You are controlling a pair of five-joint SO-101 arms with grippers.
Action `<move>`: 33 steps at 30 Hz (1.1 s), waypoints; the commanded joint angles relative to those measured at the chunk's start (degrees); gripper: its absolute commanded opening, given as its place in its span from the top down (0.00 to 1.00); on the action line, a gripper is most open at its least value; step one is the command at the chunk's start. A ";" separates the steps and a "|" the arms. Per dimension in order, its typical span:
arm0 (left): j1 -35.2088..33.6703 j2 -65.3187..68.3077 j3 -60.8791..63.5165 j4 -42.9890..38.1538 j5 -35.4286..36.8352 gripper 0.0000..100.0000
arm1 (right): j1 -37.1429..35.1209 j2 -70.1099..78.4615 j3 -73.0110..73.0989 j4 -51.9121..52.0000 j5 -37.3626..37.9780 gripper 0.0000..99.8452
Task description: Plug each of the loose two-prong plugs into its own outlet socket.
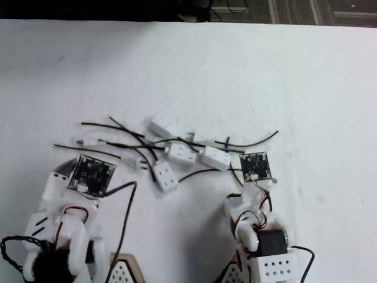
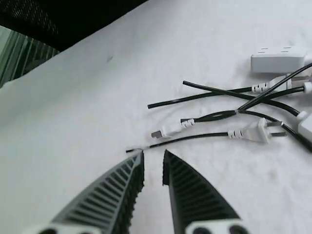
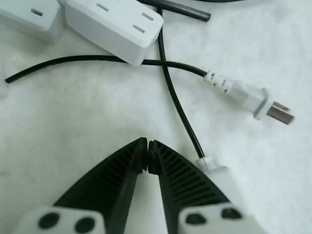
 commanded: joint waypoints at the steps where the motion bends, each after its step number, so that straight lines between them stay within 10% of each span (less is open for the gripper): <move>1: -0.31 13.76 -5.71 0.09 -0.35 0.93 | -0.40 -0.40 0.62 0.13 0.00 0.98; 14: 7.60 50.42 -19.96 -3.16 -14.07 0.89 | -0.40 -0.40 0.62 0.13 0.00 0.98; 18: 7.78 55.16 -20.22 -5.71 -13.89 0.68 | -0.40 -0.40 0.62 0.13 0.00 0.98; 33: 18.59 70.29 -19.96 -19.96 -9.93 0.70 | -0.40 -0.40 0.62 0.13 0.00 0.98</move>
